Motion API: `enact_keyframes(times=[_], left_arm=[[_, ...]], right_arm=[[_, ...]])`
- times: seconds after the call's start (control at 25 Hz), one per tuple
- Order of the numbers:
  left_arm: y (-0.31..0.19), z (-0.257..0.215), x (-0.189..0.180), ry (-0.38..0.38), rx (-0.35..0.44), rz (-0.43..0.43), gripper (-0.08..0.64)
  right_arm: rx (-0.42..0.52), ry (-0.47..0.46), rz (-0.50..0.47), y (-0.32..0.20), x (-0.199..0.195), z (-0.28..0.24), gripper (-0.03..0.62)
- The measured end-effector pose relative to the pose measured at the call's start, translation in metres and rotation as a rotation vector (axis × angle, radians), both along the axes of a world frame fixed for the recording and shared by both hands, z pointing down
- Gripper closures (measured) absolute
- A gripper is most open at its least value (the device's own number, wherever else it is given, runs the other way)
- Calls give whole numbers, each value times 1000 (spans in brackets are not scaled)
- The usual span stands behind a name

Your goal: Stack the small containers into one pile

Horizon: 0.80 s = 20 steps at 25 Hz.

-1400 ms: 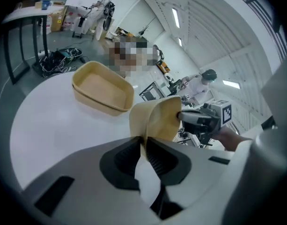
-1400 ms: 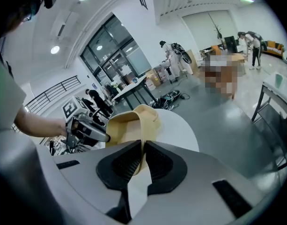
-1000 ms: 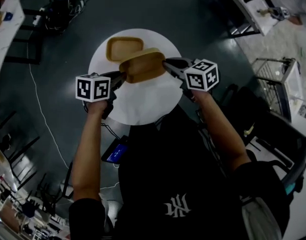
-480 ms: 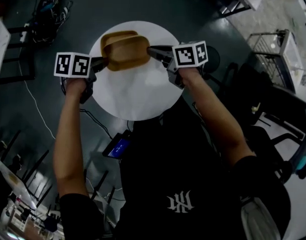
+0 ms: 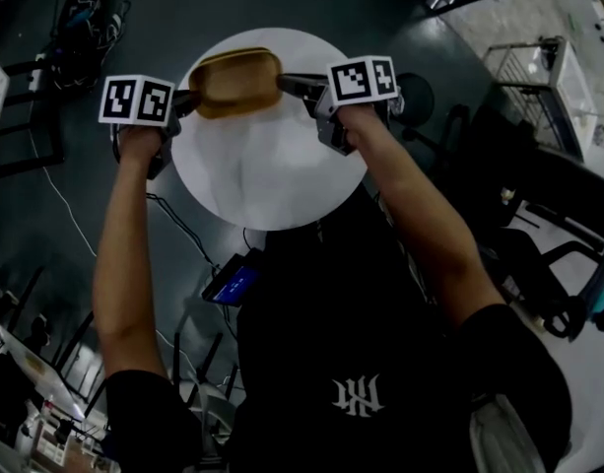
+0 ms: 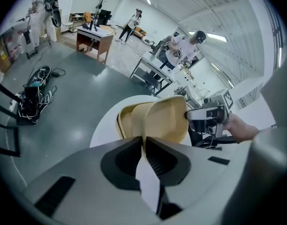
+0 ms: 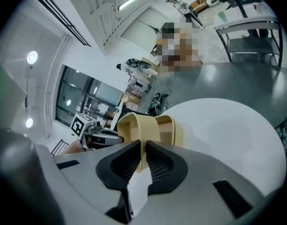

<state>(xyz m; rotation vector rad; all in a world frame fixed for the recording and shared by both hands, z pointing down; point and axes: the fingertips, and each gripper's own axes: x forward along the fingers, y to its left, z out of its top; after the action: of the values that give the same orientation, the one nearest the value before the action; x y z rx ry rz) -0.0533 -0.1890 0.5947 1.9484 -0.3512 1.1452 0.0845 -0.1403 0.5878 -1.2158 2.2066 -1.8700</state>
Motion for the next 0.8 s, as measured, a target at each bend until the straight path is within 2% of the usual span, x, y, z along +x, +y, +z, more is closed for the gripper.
enact_keyframes(times=[0.28,0.48,0.8], left_arm=[[-10,15,0,-29,19,19,529],[-12,24,5,-73,19,45,529],[-18,30,7,-115,-15,62,528]], right_arm=[[-28,45,30,-12,1,13,535],[-87,59,42,-15,6,25,537],[-226,8,94,-15,7,42,537]])
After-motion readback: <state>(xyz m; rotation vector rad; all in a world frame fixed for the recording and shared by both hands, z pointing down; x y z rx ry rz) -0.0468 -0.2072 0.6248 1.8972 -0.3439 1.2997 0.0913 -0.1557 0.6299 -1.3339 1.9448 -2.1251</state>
